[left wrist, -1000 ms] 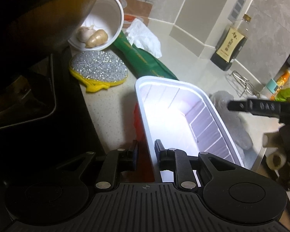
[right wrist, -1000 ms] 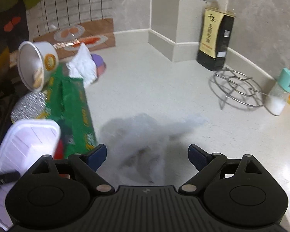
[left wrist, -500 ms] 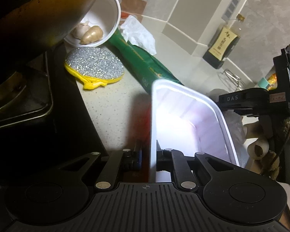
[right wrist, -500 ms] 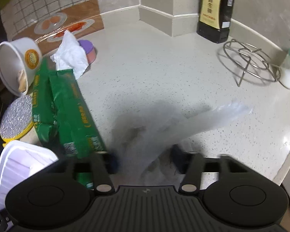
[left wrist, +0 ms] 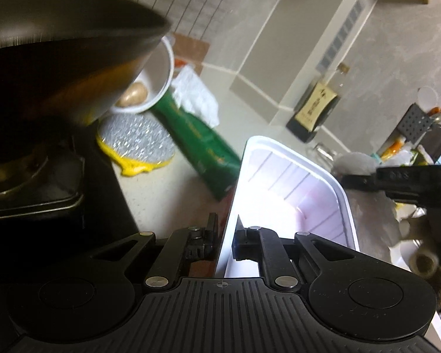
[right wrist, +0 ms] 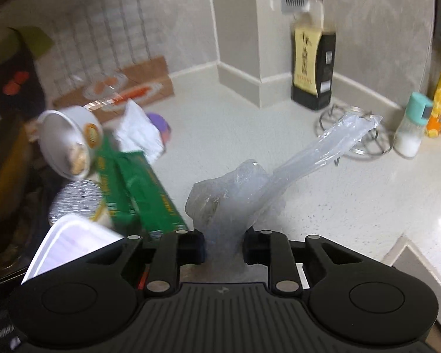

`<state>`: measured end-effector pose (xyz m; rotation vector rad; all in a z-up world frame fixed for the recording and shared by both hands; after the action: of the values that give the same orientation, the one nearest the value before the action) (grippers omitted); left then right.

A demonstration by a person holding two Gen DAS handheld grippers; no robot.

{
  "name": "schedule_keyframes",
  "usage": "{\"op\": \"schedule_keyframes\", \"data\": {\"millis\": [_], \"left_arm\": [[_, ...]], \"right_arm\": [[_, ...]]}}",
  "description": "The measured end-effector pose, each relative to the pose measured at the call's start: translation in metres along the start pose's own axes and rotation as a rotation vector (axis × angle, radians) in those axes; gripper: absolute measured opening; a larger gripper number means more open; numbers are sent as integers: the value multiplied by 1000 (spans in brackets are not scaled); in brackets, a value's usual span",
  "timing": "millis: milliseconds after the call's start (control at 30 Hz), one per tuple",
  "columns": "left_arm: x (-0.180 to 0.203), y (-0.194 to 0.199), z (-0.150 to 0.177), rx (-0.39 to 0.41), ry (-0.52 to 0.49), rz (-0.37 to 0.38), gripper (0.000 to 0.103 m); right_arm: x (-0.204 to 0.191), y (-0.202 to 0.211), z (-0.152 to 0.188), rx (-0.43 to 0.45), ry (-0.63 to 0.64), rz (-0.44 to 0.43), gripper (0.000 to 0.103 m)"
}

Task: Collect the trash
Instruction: 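Lift the clear bag with the right tool while the left tool holds the tray, then lower the tray into the green bin with the left tool while the right tool drops the bag in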

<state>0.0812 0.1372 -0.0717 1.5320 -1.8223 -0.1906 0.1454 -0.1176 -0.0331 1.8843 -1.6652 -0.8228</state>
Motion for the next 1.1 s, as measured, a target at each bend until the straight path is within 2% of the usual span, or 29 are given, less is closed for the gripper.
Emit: {"op": "schedule_keyframes", "data": {"millis": [133, 233, 333, 467, 600, 700, 867, 967, 1100], "left_arm": [[34, 12, 13, 22, -15, 6, 12], [67, 16, 35, -5, -22, 32, 12], [96, 18, 62, -27, -38, 49, 12], [118, 19, 98, -86, -38, 43, 12], [132, 13, 122, -144, -54, 26, 12], [142, 0, 139, -184, -106, 8, 12], [158, -46, 182, -319, -150, 27, 12], [161, -89, 227, -436, -160, 9, 12], [145, -159, 307, -622, -124, -94, 12]], "right_arm": [[12, 38, 16, 49, 10, -26, 22], [34, 68, 39, 69, 4, -32, 22], [68, 96, 69, 74, -16, -25, 22], [115, 116, 117, 57, -32, 31, 22], [164, 133, 159, 38, -118, 54, 22], [199, 145, 192, 52, -172, 97, 22], [254, 145, 260, -5, -246, 208, 22], [288, 141, 308, -64, -328, 265, 22], [308, 134, 360, -145, -331, 352, 22]]}}
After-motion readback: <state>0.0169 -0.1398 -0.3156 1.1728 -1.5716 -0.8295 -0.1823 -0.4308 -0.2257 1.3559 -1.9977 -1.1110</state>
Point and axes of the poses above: each gripper's, at about its wrist camera, not at the fingertips, and y roughly against the way its jaws point, x to its right, z to its underside, the point moved 4 cm from there along -y, roughly the way its jaws point, and after that the axes turned 2 degrees about z, right-handed, at the moved point
